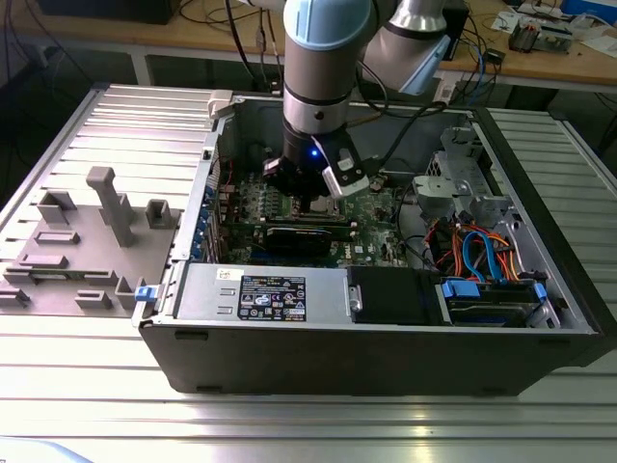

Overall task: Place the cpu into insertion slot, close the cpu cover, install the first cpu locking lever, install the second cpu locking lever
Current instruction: 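Install the second cpu locking lever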

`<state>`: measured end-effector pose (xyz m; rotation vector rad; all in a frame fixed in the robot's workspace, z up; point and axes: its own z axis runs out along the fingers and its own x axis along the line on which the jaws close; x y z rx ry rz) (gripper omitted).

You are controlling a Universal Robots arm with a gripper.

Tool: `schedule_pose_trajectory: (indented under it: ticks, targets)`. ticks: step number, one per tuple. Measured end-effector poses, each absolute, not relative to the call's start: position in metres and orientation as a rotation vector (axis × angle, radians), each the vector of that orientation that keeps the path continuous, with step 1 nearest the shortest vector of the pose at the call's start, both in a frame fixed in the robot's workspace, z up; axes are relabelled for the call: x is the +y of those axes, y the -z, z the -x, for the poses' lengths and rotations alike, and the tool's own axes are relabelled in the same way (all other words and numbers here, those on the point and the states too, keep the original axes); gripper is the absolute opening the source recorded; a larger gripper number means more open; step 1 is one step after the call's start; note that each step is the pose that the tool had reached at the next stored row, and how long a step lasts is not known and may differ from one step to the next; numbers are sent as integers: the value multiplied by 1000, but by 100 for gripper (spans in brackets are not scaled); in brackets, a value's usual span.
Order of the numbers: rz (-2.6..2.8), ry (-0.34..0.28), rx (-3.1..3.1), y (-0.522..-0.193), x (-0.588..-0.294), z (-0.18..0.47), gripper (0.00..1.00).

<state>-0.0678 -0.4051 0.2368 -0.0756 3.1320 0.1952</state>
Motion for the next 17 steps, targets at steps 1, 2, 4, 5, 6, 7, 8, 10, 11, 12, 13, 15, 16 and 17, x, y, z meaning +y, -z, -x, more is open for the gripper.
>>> schedule_pose_trajectory:
  ticks: [1, 2, 4, 5, 6, 7, 8, 10, 11, 12, 13, 15, 16, 17]
  targets:
    - [75, -208, 3133, -236, -406, 68, 11]
    - [75, -217, 3135, -236, -407, 68, 11]
    - [75, -230, 3138, -236, -409, 68, 11]
    - [75, -236, 3140, -235, -410, 68, 11]
    - [74, -240, 3142, -235, -411, 68, 11]
    - [74, -244, 3144, -235, -411, 68, 11]
    - [74, -244, 3145, -234, -411, 68, 11]
    - [74, -244, 3145, -234, -411, 68, 11]
    - [74, -244, 3145, -234, -411, 68, 11]
    - [74, -244, 3145, -234, -411, 68, 11]
    - [74, -245, 3145, -234, -412, 68, 11]
    - [74, -245, 3145, -234, -412, 68, 11]
    - [74, -246, 3145, -234, -413, 69, 11]
    - [74, -249, 3145, -234, -413, 70, 11]
